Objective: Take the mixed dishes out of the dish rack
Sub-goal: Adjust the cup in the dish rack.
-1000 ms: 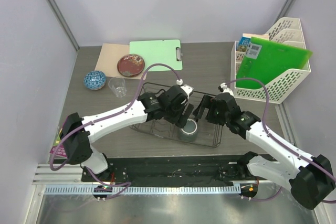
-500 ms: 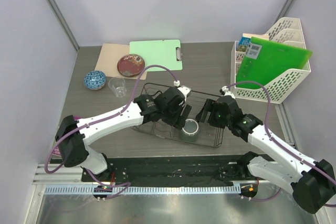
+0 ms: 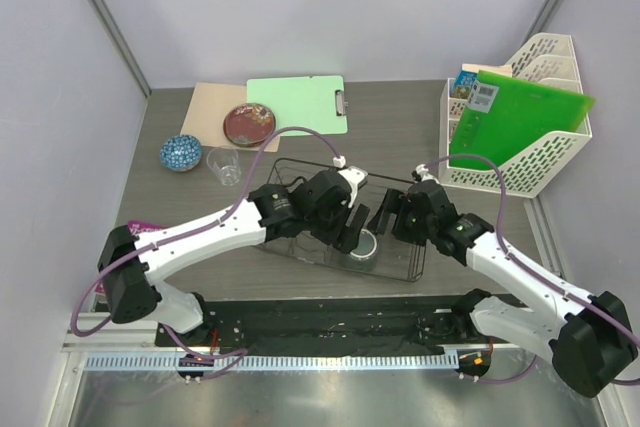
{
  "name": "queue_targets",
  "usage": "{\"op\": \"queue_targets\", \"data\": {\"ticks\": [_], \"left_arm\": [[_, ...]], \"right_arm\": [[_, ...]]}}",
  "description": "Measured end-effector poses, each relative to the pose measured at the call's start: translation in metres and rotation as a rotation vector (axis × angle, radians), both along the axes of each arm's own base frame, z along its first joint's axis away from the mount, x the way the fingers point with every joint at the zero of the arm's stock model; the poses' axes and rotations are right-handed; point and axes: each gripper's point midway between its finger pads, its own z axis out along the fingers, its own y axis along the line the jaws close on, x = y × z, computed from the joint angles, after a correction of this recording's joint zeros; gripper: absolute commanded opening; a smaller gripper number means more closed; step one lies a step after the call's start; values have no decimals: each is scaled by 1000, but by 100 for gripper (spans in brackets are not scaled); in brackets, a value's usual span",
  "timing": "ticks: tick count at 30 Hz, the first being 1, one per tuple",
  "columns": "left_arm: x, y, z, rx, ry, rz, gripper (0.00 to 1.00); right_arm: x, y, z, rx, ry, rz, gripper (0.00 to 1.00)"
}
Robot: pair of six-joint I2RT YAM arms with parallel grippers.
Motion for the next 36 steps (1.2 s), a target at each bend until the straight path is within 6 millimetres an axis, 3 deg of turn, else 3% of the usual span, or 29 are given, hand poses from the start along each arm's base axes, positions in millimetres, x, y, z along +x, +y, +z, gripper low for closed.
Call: {"op": "queue_targets", "data": {"ticks": [4,14,28,36], "left_arm": [[-10,-11,-5,13,6,-37,75],[-16,-19,-46,120,52,-60,73],[-11,-24,-51,123,41,-53,72],[-9,-30,-52,112,36,-54,68]], "right_arm": [[2,3,-3,3,8,6,84],[4,7,-2,11,12,15,74],[9,18,5,44,10,39,46],[11,20,8,50,1,43,54]]}}
